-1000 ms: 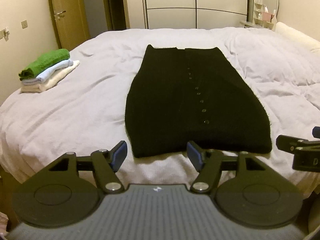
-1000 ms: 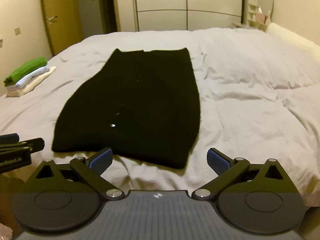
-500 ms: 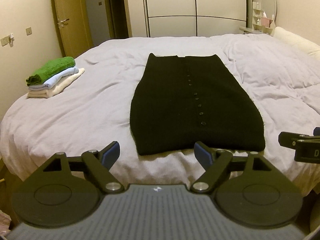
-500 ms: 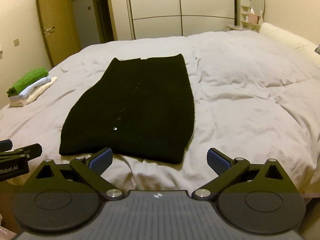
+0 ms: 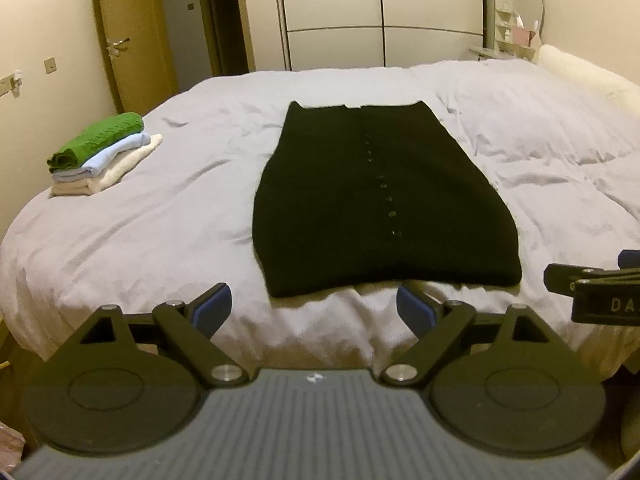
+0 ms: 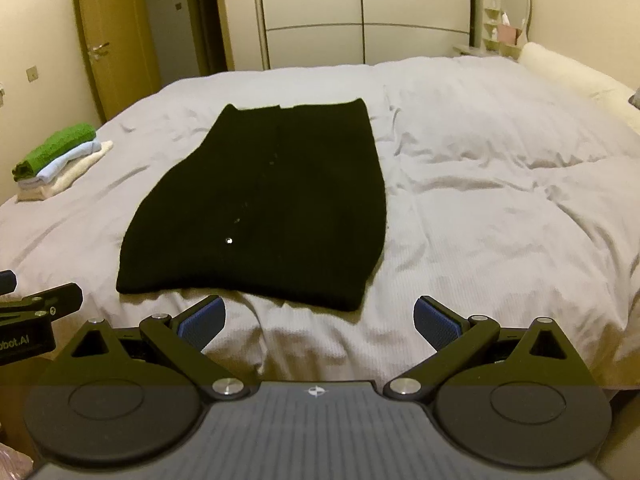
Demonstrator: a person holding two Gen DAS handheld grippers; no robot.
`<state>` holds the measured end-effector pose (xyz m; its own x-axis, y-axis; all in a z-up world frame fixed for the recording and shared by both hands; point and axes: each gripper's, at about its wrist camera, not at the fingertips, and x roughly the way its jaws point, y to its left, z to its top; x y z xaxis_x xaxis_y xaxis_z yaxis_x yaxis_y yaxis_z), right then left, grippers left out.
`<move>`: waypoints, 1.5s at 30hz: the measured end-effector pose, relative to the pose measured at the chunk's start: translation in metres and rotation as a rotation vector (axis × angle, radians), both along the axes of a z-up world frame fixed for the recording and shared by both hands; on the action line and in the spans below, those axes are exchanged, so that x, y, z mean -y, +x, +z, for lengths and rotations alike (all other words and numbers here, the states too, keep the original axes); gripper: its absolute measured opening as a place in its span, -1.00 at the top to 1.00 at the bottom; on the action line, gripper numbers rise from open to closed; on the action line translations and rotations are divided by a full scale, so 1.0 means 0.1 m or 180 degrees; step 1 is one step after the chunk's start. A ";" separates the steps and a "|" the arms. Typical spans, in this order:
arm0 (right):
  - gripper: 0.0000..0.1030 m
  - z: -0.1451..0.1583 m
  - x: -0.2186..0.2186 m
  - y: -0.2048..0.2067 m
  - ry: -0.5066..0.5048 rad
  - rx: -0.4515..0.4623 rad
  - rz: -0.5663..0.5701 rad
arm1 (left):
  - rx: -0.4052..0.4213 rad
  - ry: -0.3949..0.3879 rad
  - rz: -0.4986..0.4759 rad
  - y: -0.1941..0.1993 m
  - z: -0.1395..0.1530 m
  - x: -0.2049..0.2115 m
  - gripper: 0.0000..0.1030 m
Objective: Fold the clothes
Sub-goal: 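Open both grippers and withdraw them from the flattened garment, then reach both grippers to the garment's narrow end and grasp it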
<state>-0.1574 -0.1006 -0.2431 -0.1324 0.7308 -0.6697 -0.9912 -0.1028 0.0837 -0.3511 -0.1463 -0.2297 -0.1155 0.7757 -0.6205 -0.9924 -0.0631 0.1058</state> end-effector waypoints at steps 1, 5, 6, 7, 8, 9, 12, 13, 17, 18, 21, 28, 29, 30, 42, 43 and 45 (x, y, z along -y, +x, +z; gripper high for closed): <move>-1.00 -0.02 0.00 0.00 -0.0015 0.0005 0.0002 | 0.0008 -0.0022 -0.0012 0.00 -0.03 0.00 -0.71; -1.00 -0.15 -0.03 0.00 -0.0106 0.0083 -0.0028 | 0.0014 -0.0136 -0.0008 0.01 -0.16 -0.01 -0.72; -1.00 -0.18 -0.04 0.00 -0.0137 0.0112 -0.0043 | 0.0012 -0.0155 -0.0002 0.00 -0.18 -0.01 -0.72; -1.00 -0.22 -0.05 0.00 -0.0165 0.0128 -0.0048 | 0.0012 -0.0173 0.0003 -0.01 -0.20 -0.01 -0.72; -1.00 -0.24 -0.05 0.01 -0.0186 0.0131 -0.0049 | 0.0015 -0.0182 0.0007 -0.02 -0.22 -0.02 -0.72; -1.00 -0.27 -0.05 0.01 -0.0208 0.0135 -0.0049 | 0.0021 -0.0186 0.0010 -0.04 -0.23 -0.02 -0.72; -1.00 -0.29 -0.05 0.02 -0.0221 0.0142 -0.0047 | 0.0041 -0.0194 0.0020 -0.07 -0.25 -0.03 -0.72; -1.00 -0.29 -0.06 0.03 -0.0222 0.0146 -0.0046 | 0.0045 -0.0199 0.0018 -0.08 -0.25 -0.05 -0.72; -1.00 -0.29 -0.07 0.05 -0.0218 0.0150 -0.0045 | 0.0055 -0.0225 0.0015 -0.11 -0.28 -0.10 -0.72; -1.00 -0.29 -0.09 0.05 -0.0228 0.0149 -0.0048 | 0.0060 -0.0233 0.0012 -0.12 -0.28 -0.11 -0.72; -1.00 -0.32 -0.13 0.05 -0.0259 0.0151 -0.0057 | 0.0076 -0.0258 0.0006 -0.13 -0.31 -0.16 -0.72; -1.00 -0.37 -0.31 0.02 -0.0350 0.0178 -0.0041 | 0.0116 -0.0330 0.0007 -0.17 -0.39 -0.34 -0.72; -1.00 -0.39 -0.34 0.02 -0.0369 0.0189 -0.0036 | 0.0124 -0.0342 0.0011 -0.18 -0.40 -0.37 -0.72; -1.00 -0.40 -0.37 0.01 -0.0388 0.0199 -0.0030 | 0.0128 -0.0357 0.0019 -0.19 -0.41 -0.40 -0.72; -1.00 -0.72 -0.83 0.01 -0.0660 0.0182 0.0064 | 0.0360 -0.0524 0.0091 -0.50 -0.67 -0.84 -0.72; -1.00 -0.73 -0.85 0.05 -0.0612 0.0107 0.0102 | 0.0405 -0.0514 0.0095 -0.56 -0.69 -0.86 -0.72; -1.00 -0.75 -0.87 0.14 -0.0438 -0.0072 0.0155 | 0.0562 -0.0479 0.0079 -0.72 -0.70 -0.90 -0.72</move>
<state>-0.1433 -0.0139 -0.3178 -0.1817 0.6247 -0.7594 -0.9830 -0.1368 0.1227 -0.4226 -0.0558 -0.2995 -0.0126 0.6711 -0.7412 -0.9947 -0.0843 -0.0594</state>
